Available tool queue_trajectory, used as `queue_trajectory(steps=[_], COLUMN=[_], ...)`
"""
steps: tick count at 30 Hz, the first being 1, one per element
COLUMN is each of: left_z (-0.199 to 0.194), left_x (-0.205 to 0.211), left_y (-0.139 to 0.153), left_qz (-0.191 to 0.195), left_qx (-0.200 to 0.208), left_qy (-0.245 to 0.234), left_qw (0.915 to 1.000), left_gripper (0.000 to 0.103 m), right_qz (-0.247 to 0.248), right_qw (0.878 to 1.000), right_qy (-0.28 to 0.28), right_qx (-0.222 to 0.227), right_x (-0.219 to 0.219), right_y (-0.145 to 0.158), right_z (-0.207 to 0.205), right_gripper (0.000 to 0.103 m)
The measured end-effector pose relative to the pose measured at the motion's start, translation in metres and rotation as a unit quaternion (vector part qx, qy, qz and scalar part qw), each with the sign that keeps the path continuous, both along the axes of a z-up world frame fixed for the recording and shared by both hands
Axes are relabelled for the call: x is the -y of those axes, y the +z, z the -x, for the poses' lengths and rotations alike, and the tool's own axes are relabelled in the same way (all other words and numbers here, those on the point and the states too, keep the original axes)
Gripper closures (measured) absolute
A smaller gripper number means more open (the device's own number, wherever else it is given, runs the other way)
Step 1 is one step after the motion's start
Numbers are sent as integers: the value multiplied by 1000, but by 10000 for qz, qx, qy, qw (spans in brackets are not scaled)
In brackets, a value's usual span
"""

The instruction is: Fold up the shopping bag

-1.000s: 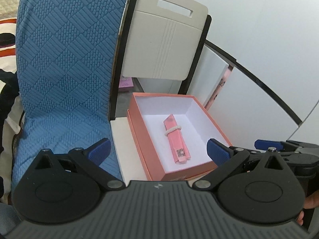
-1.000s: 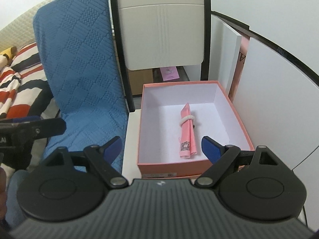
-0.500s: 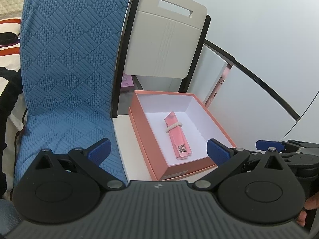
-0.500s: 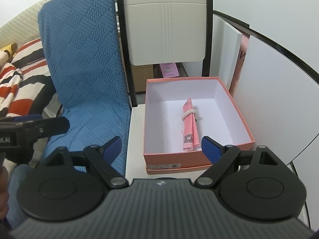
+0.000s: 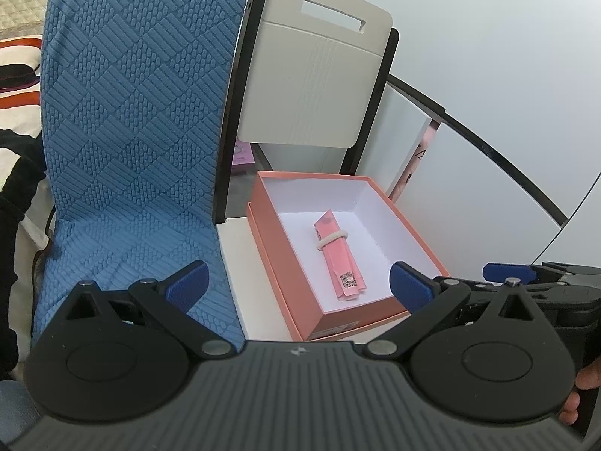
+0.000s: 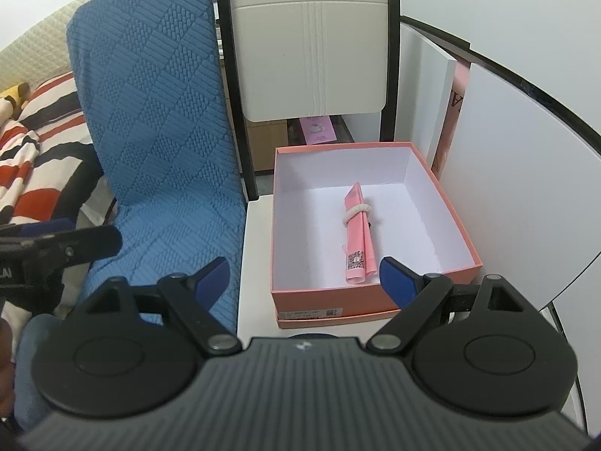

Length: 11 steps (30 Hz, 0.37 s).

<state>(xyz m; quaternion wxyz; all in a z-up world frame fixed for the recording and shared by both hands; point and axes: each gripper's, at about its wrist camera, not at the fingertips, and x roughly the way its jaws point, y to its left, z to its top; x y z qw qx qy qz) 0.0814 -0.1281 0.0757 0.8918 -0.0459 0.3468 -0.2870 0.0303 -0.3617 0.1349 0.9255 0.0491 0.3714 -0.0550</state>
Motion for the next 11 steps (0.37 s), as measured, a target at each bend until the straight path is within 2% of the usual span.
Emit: queue_trajectory(steps=[11], left_z=[3], left_x=[-3], left_y=[-1], left_qz=[-25], left_qx=[6], left_qy=[-18], left_qw=[10000], left_gripper=[0], right_qz=[-56], right_qw=[10000], right_qy=[-20], right_qx=[-22], right_x=[0], right_y=[1], right_z=[3], right_gripper=[15])
